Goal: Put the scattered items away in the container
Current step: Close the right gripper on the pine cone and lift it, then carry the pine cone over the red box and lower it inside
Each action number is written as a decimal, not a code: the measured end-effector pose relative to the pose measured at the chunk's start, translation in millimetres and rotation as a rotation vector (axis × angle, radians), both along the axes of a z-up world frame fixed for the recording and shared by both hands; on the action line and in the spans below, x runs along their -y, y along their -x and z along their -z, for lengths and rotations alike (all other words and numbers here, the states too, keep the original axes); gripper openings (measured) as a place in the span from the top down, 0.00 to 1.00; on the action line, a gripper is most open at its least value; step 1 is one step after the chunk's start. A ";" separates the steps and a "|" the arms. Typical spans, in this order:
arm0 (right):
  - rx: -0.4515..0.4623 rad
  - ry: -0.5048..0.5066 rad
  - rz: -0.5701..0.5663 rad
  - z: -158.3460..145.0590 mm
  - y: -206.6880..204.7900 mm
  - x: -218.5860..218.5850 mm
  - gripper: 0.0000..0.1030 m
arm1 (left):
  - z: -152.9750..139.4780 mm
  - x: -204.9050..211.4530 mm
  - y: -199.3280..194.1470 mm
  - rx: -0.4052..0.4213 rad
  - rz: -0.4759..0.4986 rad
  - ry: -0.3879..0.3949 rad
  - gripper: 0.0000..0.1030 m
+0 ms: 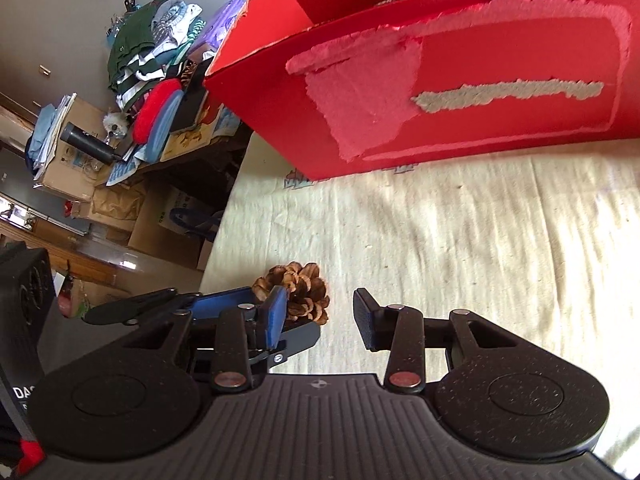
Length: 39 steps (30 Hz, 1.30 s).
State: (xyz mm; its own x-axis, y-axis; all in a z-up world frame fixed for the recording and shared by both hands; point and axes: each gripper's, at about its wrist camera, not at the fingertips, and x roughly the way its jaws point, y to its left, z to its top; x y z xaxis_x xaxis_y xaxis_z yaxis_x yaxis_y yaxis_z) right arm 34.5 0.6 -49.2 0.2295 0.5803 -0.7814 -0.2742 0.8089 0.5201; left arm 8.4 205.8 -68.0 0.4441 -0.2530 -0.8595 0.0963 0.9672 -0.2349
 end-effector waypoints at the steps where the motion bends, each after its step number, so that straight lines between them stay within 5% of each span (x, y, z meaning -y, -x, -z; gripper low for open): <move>1: -0.008 -0.007 -0.001 1.8 0.5 -0.5 0.60 | 1.6 0.2 -0.1 0.012 0.003 0.007 0.35; 5: -0.026 -0.027 0.002 5.9 -0.5 -0.7 0.59 | 2.6 2.8 -1.2 0.049 0.026 0.016 0.44; 22: -0.093 -0.076 0.027 7.9 -3.8 25.1 0.61 | -2.0 25.5 -0.3 0.069 0.103 -0.005 0.47; 31: 0.038 -0.039 0.089 -49.4 -2.0 64.6 0.61 | -53.1 69.0 -21.7 0.144 0.243 0.006 0.47; 39: 0.173 -0.047 0.094 -103.5 -44.8 99.1 0.61 | -113.6 109.5 -71.4 0.220 0.319 0.041 0.47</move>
State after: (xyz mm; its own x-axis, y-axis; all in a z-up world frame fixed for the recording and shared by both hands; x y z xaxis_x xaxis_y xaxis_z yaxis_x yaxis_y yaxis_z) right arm 79.2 -98.5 54.2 0.4130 0.5849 -0.6981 -0.2878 0.8110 0.5093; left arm 79.9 96.4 45.6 0.5101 -0.4398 -0.7392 0.4427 0.8711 -0.2127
